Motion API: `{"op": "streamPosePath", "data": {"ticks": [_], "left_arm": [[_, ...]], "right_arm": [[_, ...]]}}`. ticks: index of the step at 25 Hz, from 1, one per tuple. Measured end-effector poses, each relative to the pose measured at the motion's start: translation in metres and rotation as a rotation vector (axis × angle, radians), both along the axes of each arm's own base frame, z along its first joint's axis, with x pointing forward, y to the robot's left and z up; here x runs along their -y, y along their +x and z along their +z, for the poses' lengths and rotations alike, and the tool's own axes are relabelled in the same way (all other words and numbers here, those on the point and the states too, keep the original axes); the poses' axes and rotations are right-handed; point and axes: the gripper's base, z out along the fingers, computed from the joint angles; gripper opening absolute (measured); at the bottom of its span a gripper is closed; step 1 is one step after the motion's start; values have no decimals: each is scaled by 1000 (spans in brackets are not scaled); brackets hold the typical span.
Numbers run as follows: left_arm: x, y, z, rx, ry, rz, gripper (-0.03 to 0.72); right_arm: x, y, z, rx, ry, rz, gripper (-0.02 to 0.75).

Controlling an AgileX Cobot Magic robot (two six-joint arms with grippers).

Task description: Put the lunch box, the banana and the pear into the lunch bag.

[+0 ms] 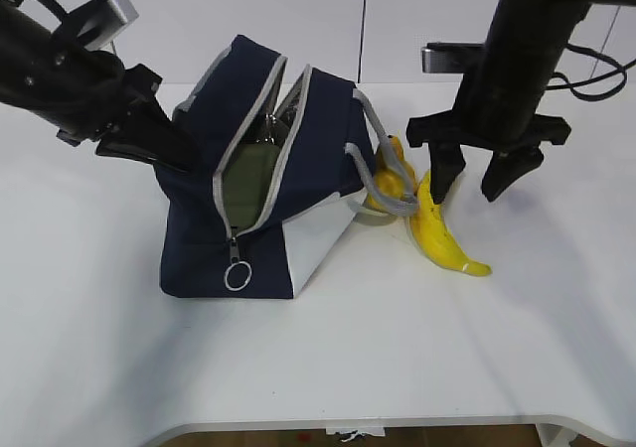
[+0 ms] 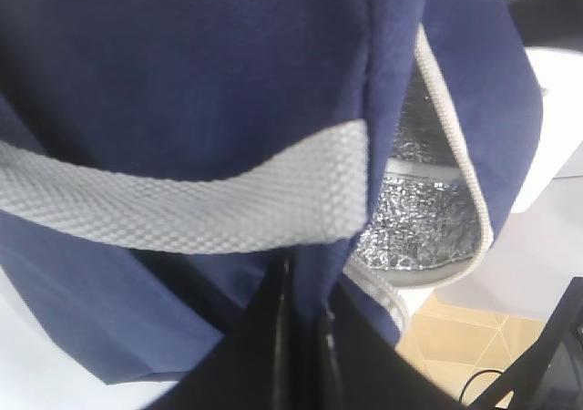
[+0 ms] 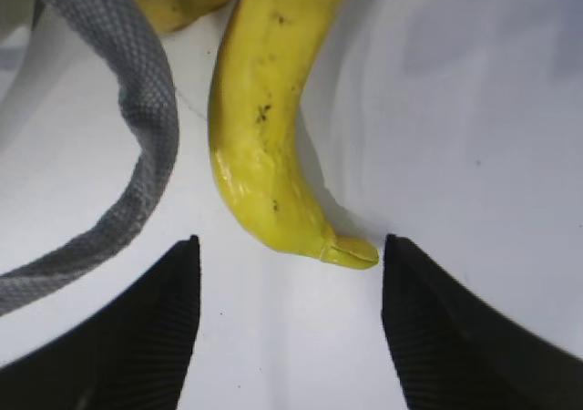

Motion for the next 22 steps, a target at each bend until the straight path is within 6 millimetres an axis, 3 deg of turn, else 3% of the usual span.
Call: {"op": "streamPosePath", "data": {"ticks": [15,22], "left_arm": [[0,-1,0,-8,0,-9,-4],[-1,-2,-1,-10,21,-24,-4]], "right_arm": [[-8,10,-28,12,59,31,486],[-9,18,-56,-17,42,33,486]]}}
